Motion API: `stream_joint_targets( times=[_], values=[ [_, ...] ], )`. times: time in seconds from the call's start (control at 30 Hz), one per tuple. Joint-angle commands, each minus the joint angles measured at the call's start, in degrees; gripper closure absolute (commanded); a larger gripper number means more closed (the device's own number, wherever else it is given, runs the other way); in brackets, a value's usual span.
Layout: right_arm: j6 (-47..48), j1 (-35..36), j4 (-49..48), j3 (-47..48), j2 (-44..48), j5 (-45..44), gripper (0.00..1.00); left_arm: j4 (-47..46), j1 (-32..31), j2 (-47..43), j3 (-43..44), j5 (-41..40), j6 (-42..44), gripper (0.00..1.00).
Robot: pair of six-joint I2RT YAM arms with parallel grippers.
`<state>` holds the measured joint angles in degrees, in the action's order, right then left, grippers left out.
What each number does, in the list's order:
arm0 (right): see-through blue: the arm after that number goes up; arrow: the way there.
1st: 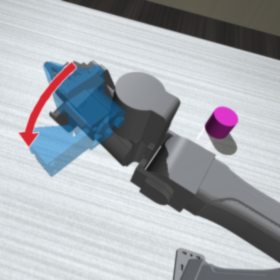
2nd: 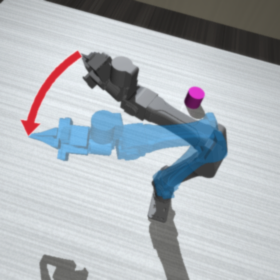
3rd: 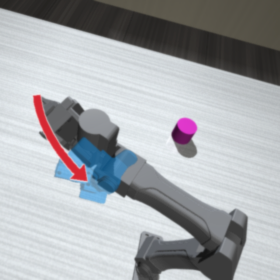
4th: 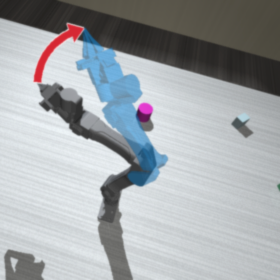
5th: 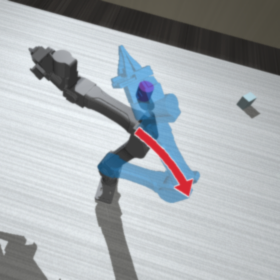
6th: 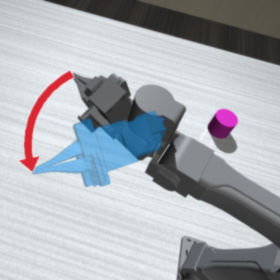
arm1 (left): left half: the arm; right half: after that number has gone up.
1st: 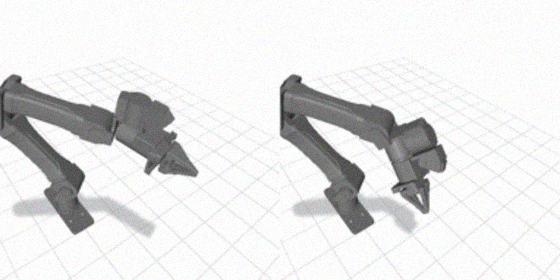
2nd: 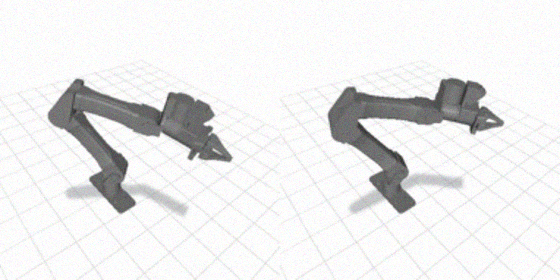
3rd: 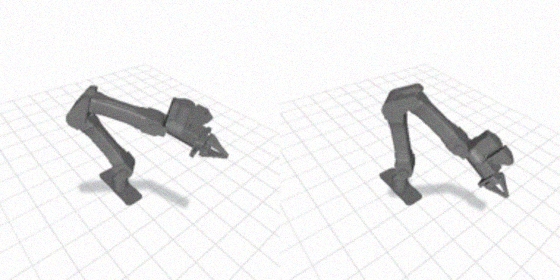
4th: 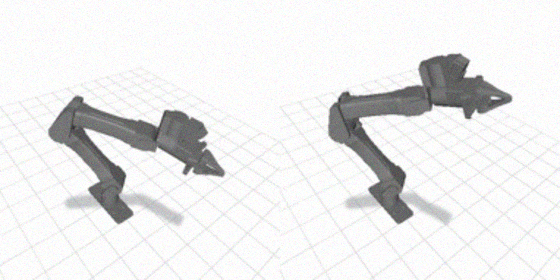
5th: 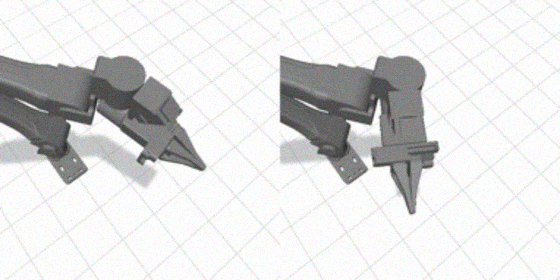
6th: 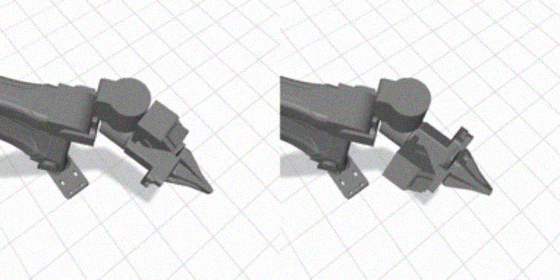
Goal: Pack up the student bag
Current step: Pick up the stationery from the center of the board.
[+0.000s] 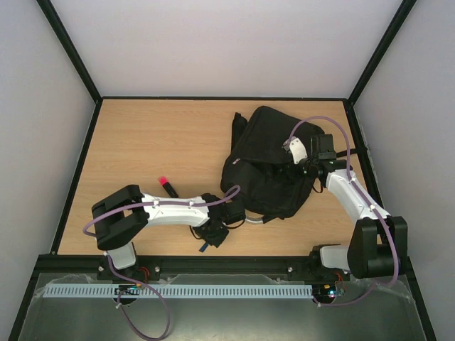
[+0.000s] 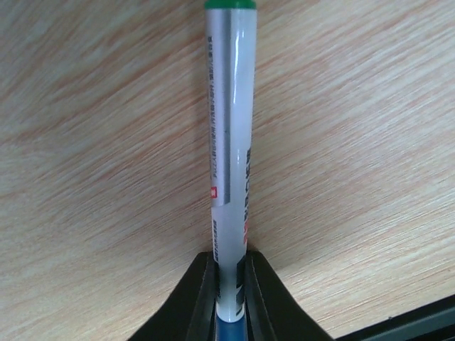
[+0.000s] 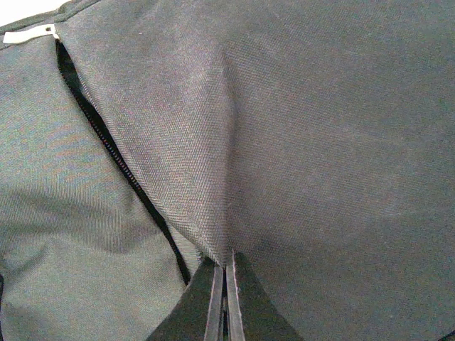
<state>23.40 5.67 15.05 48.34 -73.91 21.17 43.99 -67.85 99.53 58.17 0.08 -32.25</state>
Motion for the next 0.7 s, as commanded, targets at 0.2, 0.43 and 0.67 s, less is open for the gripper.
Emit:
stream_joint_targets(
  times=[0.2, 0.43, 0.67],
  values=[
    [0.38, 0.34, 1.65, -0.61, 1.93, 2.21, 0.99, 7.15, -0.44, -2.86, 11.27, 0.75, 1.67, 0.97],
    [0.4, 0.39, 1.74, -0.59, 2.21, 2.21, 0.99, 8.07, 2.13, 2.66, 24.64, 3.81, 6.83, 0.97],
    [0.4, 0.35, 1.47, -0.84, 2.97, 2.37, 0.99, 5.22, 6.92, 13.73, 37.6, 5.38, 10.35, 0.97]
  ],
)
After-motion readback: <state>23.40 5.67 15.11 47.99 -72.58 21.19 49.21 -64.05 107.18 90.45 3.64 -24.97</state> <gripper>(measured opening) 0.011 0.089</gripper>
